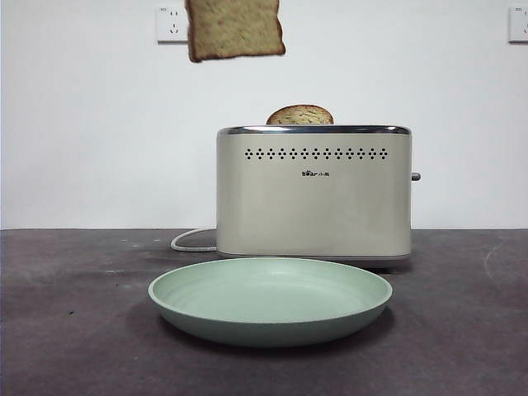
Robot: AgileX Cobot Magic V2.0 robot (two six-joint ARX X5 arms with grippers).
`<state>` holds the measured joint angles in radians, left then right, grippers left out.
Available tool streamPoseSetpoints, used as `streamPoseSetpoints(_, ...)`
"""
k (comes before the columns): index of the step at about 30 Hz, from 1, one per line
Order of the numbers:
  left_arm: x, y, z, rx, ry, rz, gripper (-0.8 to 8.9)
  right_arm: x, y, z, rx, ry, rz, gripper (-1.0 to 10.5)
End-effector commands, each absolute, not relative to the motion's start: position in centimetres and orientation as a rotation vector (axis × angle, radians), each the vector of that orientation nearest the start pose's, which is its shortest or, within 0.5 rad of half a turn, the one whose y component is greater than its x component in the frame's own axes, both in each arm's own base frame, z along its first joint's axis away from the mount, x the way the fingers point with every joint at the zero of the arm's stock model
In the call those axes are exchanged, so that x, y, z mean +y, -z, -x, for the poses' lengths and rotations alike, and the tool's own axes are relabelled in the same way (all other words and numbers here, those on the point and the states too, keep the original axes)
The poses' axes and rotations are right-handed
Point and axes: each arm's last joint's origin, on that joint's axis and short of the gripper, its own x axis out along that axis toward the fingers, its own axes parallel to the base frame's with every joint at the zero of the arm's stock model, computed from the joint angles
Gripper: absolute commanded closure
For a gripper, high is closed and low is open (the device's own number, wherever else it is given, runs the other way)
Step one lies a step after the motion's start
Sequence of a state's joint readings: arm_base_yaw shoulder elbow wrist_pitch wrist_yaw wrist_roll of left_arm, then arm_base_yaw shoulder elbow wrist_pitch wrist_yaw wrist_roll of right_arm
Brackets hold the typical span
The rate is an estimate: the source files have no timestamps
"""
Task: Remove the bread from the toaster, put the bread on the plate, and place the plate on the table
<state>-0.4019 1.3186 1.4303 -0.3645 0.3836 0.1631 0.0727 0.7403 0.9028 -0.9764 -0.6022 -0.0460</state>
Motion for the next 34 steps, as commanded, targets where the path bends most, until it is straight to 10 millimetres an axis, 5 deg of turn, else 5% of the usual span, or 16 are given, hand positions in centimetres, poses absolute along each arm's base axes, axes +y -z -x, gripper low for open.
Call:
streamPoseSetpoints(1,-11.3,-42.6,-23.8,0.240,0.803,-0.152,8.20,2.5,-31.4,-11.9,0.780,-0.658,-0.170,4.1)
streamPoseSetpoints(13,-8.2,-42.9,-16.6,0.395,0.772,-0.113,8.19,2.7,-30.8,-13.4,0.839,-0.651,-0.193,4.1)
streamPoseSetpoints(25,-5.1,-35.2,-9.4,0.489,0.731,0.066,8.20,3.6,-28.5,-17.2,0.984,-0.662,-0.232,4.2)
streamPoseSetpoints(34,-4.2,-32.9,-7.2,0.633,0.724,0.091,8.20,7.7,-23.4,-22.5,1.172,-0.745,-0.206,5.1)
